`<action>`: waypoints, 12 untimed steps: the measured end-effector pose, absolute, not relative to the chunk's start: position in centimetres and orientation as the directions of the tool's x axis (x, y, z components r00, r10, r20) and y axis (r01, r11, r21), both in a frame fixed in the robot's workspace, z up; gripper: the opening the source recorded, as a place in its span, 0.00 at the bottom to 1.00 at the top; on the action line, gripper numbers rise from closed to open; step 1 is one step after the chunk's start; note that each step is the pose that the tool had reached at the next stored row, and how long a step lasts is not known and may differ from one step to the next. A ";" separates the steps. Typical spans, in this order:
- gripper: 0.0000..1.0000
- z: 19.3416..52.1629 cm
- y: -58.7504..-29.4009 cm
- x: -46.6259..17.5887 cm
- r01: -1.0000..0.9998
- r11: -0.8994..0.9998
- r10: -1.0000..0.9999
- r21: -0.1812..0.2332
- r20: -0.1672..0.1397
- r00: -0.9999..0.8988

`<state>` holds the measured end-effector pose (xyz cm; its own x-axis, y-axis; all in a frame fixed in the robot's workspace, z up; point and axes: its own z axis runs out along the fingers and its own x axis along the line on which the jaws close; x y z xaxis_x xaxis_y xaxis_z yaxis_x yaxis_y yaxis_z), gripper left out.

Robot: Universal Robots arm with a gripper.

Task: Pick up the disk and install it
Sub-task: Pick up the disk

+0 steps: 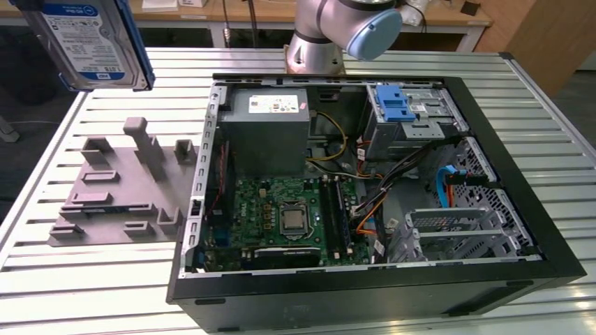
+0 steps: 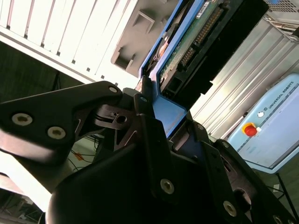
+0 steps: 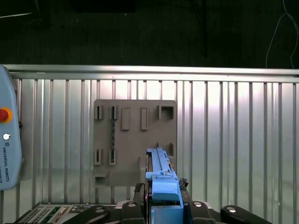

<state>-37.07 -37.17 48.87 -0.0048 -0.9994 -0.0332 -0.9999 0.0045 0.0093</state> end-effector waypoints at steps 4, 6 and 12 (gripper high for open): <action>0.36 48.9 -37.2 -36.5 -1.000 0.005 -0.999 0.009 -0.033 -0.005; 0.36 48.9 -37.3 -36.3 -1.000 0.005 -0.999 0.009 -0.033 -0.005; 0.36 48.9 -37.5 -35.7 -1.000 0.005 -0.999 0.009 -0.033 -0.005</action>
